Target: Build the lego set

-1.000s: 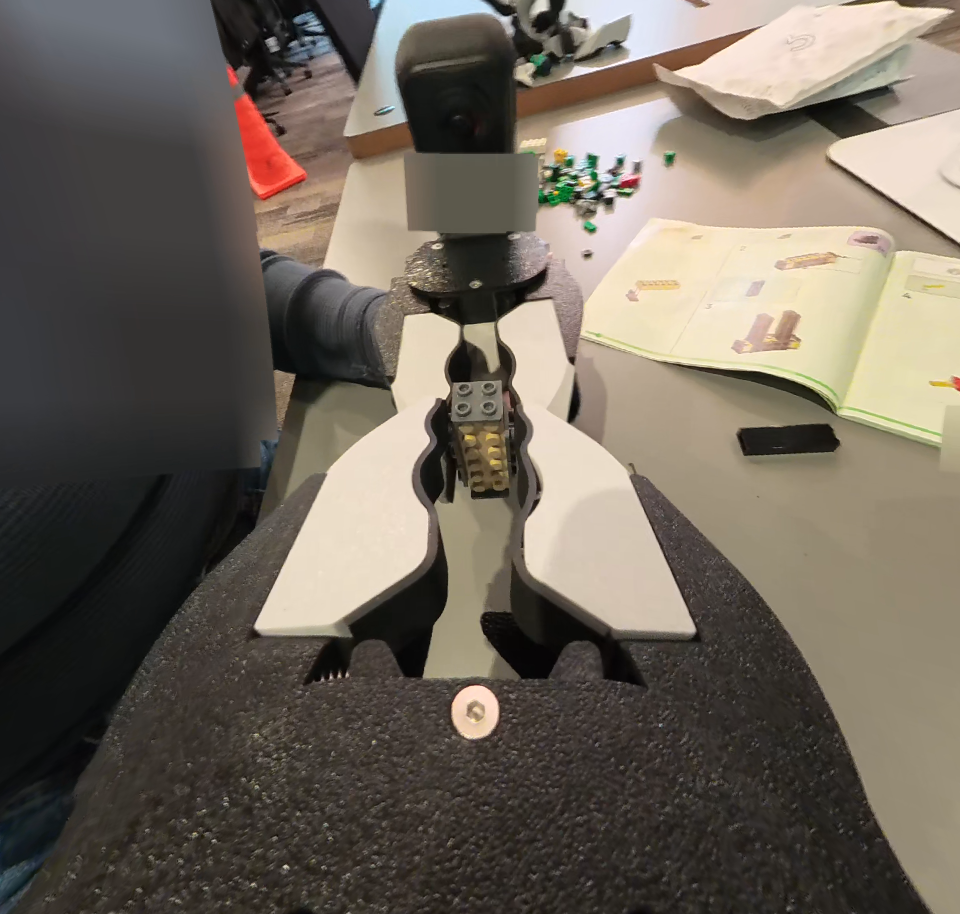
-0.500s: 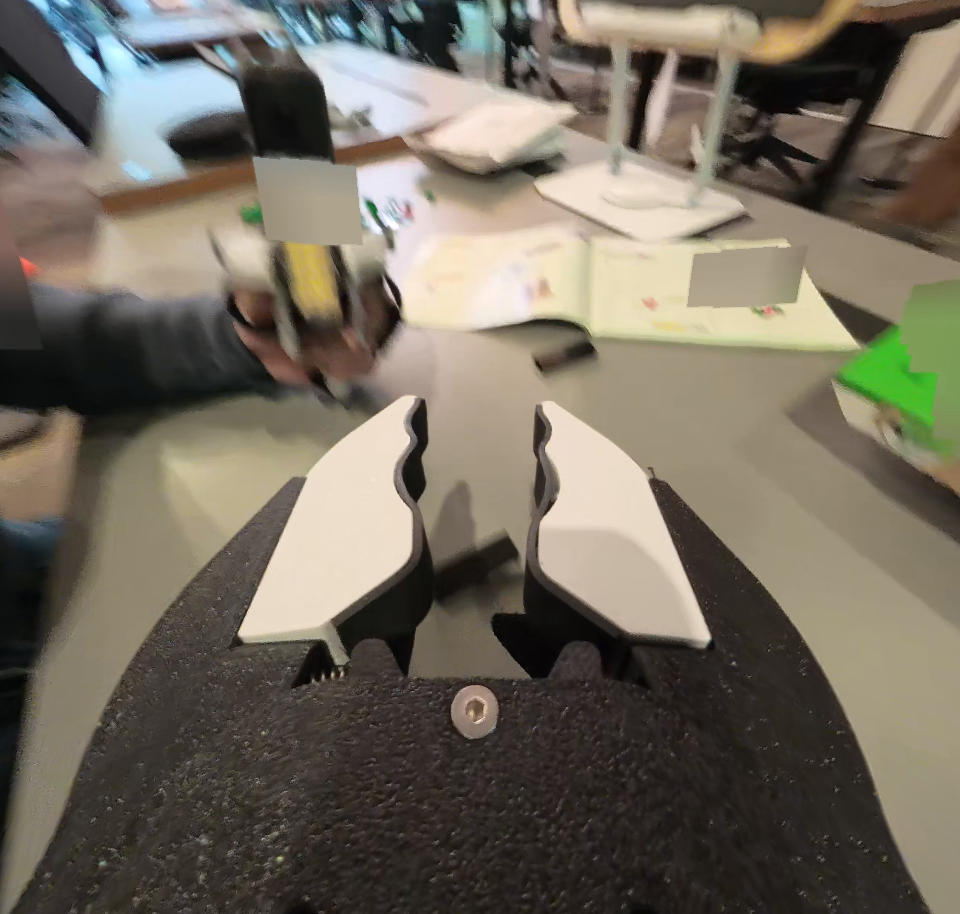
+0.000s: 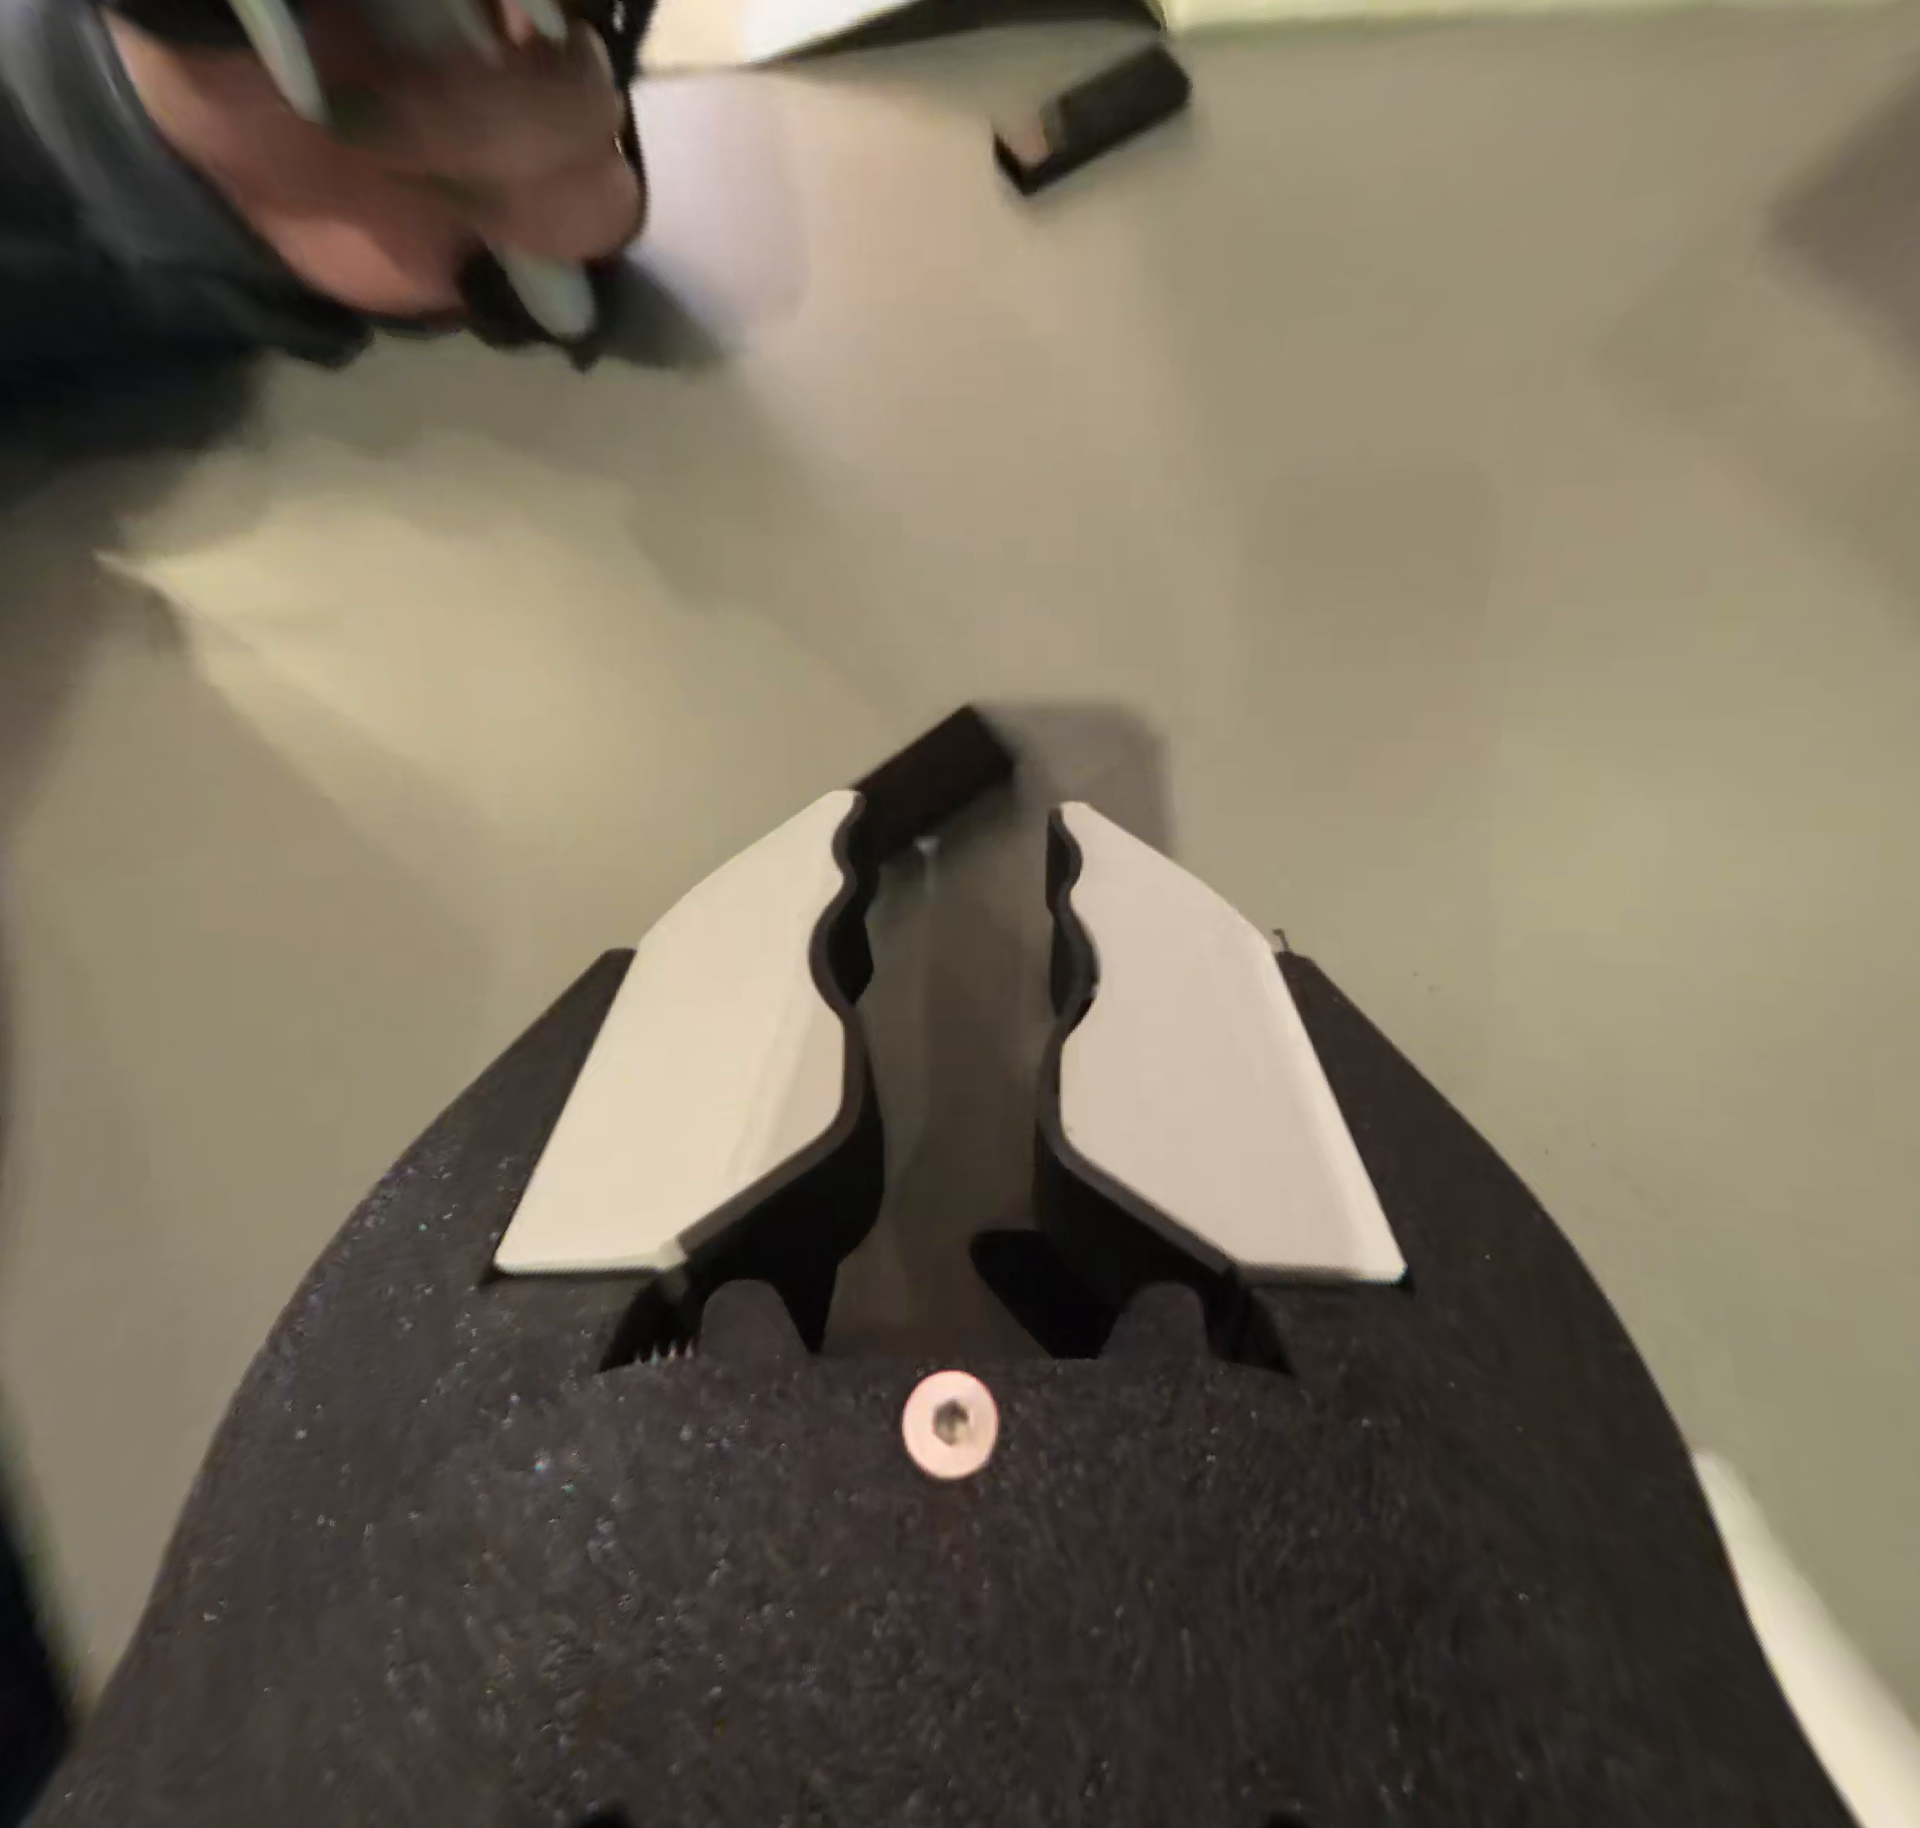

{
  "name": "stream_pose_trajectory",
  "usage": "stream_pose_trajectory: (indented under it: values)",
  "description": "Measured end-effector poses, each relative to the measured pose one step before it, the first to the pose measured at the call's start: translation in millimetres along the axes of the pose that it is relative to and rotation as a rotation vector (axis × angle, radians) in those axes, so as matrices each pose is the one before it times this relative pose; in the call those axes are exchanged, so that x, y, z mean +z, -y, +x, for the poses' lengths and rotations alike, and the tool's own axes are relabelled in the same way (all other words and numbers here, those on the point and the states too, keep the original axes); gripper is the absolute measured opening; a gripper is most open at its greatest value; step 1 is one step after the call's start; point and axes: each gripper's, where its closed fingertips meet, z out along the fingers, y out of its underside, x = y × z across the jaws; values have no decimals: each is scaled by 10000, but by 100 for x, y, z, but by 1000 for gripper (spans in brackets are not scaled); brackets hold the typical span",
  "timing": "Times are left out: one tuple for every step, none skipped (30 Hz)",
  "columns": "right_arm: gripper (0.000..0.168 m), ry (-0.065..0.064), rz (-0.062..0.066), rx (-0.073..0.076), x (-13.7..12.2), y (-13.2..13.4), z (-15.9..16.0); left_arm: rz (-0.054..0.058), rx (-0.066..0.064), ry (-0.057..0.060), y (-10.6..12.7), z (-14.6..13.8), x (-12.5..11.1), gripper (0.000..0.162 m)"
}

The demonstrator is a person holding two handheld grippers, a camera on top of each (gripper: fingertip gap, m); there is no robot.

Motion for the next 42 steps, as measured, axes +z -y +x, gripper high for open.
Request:
stream_pose_trajectory:
  values:
    - [29, -21, 22, 593, -13, -134, -277, -47, 143, 112, -67, -266, 87, 25]
    - [29, 18, 38, 403, -22, -177, -423, -62, 116, 84, -112, -237, 112, 25]
    - [28, -216, 55, 183, -76, -161, -87, -55, 97, 31, -121, -146, 106, 25]
    - [23, -427, -62, 104, -101, -203, 328, -60, 22, -54, -115, -43, 113, 25]
    - [21, -239, -211, 50, -129, -272, 155, -72, -9, -57, -114, -42, 98, 25]
    - [21, -7, -188, 56, -192, -189, -199, -77, 3, -40, -129, -34, 84, 25]
    - [22, -46, -71, 147, -169, -67, -178, -72, -2, -41, -119, 18, 70, 25]
    - [24, -164, -33, 172, -98, -68, -74, -55, -7, -21, -91, 21, 39, 25]
    - [27, -184, -62, 185, 4, -129, -150, -25, 26, 34, -38, -7, 15, 25]
    - [30, -294, -8, 228, 75, -26, -120, -6, 60, 75, -5, -32, -2, 25]
    - [32, -397, 67, 202, 131, 61, -132, -25, 69, 97, -19, -57, -17, 25]
    - [34, -433, 47, 95, 200, 40, -163, -48, 74, 97, -32, -47, -23, 25]
    - [36, -468, 61, -29, 251, 43, -151, -46, 67, 66, -35, -16, -31, 25]
    - [38, -484, 11, -139, 284, -74, -37, -43, 58, 52, -27, 5, -37, 25]
    - [40, -403, -31, -141, 291, -172, 2, -44, 53, 38, -24, 13, -19, 25]
    - [41, -205, -34, -32, 311, -180, -116, -45, 35, -3, -40, 65, -7, 25]
    - [42, 3, -14, 46, 253, -130, -300, -34, 6, -24, -28, 64, -12, 25]
    - [42, -59, 148, 62, 56, 116, -78, 7, -17, -7, 26, 23, -13, 25]
    - [41, -173, -11, -73, -41, -60, 263, 45, -33, 10, 68, -27, -52, 25]
    - [35, -323, -8, -84, -116, -87, 654, 57, -56, 17, 81, -69, -56, 25]
    - [31, -438, 3, -48, -122, -138, 933, 64, -74, 22, 92, -106, -77, 25]
    - [31, -261, 30, 3, -65, -145, 727, 77, -74, 33, 105, -117, -84, 25]
    - [32, 13, 90, 144, -31, -54, 319, 84, -72, 35, 111, -127, -90, 25]
    - [34, 183, 80, 281, -10, -49, 5, 72, -76, 27, 109, -104, -74, 25]
    - [36, 275, 137, 249, 21, 33, -226, 55, -72, 26, 67, -112, -56, 25]
    - [38, 281, 202, 142, 67, 144, -295, 54, -59, 23, 80, -80, -44, 25]
    - [40, 277, 268, 7, 82, 282, -294, 52, -46, 10, 77, -42, -49, 25]
    - [39, 35, 138, -68, 57, 184, 69, 35, -38, 1, 57, -27, -41, 25]
    - [41, -44, -32, -36, 115, 38, 243, 16, -30, -2, 25, -21, -13, 25]
    - [42, 52, 19, -17, 124, 119, 88, 1, -15, -8, 1, 11, 5, 25]
    - [43, -41, 9, 73, 93, 73, 123, -7, 4, -12, -12, 26, -1, 25]
    - [43, -31, 28, 12, 51, 65, -32, -11, 19, -9, -15, 38, 9, 25]
    - [41, -61, 23, 21, 12, 41, -71, -17, 21, -13, -18, 47, 16, 25]
    - [36, -35, 18, 39, -3, 38, -126, -29, 12, -22, -46, 59, 17, 25]
    - [33, -42, 7, 18, 12, 30, -70, -31, 8, -29, -41, 54, 27, 25]
    - [31, 34, 6, -41, 12, 16, -121, -28, 7, -38, -34, 62, 21, 25]
    - [29, 38, 8, -40, 2, 21, -84, -28, 4, -38, -33, 55, 25, 25]
    - [21, 45, 9, -66, 10, 43, -101, -26, -4, -47, -37, 58, 18, 25]
    - [16, 98, -9, -160, 33, 25, -147, -36, -11, -61, -47, 68, 6, 25]
    - [16, 198, -12, -209, 78, 61, -149, -53, 3, -54, -50, 59, -2, 25]
    - [16, 336, -19, -318, 56, 90, -242, -82, 25, -79, -75, 64, -25, 25]
    - [16, 498, 20, -407, -6, 331, -471, -150, 55, -117, -130, 88, -49, 25]
